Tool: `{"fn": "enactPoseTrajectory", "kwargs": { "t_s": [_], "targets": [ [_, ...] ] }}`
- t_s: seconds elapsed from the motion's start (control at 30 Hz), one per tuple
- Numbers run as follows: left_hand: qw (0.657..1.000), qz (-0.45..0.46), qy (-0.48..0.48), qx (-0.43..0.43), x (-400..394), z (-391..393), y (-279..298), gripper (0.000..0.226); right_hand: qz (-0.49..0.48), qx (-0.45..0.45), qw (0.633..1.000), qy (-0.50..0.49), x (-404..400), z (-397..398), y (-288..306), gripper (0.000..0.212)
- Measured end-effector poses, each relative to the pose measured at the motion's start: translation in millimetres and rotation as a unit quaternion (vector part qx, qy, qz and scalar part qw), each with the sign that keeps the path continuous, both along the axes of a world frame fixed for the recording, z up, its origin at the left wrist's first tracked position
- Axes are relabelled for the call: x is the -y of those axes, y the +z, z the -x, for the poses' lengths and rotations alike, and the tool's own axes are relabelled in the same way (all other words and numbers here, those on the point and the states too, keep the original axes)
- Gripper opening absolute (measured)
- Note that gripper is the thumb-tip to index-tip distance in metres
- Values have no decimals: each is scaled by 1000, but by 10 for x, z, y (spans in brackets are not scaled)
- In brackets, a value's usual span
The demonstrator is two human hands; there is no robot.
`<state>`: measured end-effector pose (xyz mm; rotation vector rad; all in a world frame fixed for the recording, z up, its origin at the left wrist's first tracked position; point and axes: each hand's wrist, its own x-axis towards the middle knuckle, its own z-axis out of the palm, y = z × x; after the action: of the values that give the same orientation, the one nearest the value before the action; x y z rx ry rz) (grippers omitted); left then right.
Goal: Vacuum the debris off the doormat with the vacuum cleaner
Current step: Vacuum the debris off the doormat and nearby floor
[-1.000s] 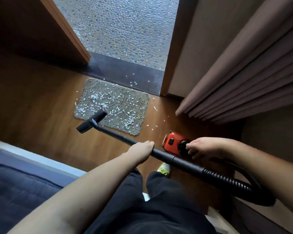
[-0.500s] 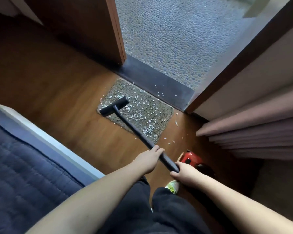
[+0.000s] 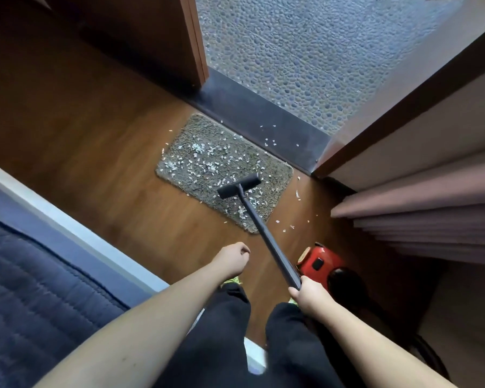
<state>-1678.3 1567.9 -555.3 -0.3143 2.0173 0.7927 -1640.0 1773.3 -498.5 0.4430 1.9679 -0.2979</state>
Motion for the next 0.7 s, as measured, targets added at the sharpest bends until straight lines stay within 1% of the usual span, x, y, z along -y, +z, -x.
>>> {"fn": "enactPoseTrajectory", "kwargs": {
  "t_s": [0.13,0.27,0.3,0.33,0.4,0.53,0.57,0.63,0.7],
  "targets": [
    [997,-17,66,32,-233,-4,-318,27,5,9,1000,0,-175,-9,-163,35],
    [991,-31,111,73,-596,-33,-698,22,17,-24,1000,-2,-346,111,-202,36],
    [988,-35,124,87,-692,-57,-800,23,30,-38,999,-11,-367,124,-205,33],
    [986,-35,132,100,-786,-80,-903,24,27,-44,999,1,-416,160,-226,32],
    [980,-30,152,129,-956,-170,-1110,25,4,-22,999,38,-504,154,-325,32],
    [961,-38,215,170,-1235,-339,-1537,29,23,-37,998,42,-564,126,-587,26],
    [956,-40,231,177,-1291,-335,-1566,31,9,-39,997,67,-532,59,-664,27],
    [947,-46,262,179,-1371,-287,-1593,36,-10,-19,993,112,-425,-79,-776,37],
    [929,-47,316,186,-1406,-221,-1635,46,9,2,994,108,-329,-204,-886,43]
  ]
}}
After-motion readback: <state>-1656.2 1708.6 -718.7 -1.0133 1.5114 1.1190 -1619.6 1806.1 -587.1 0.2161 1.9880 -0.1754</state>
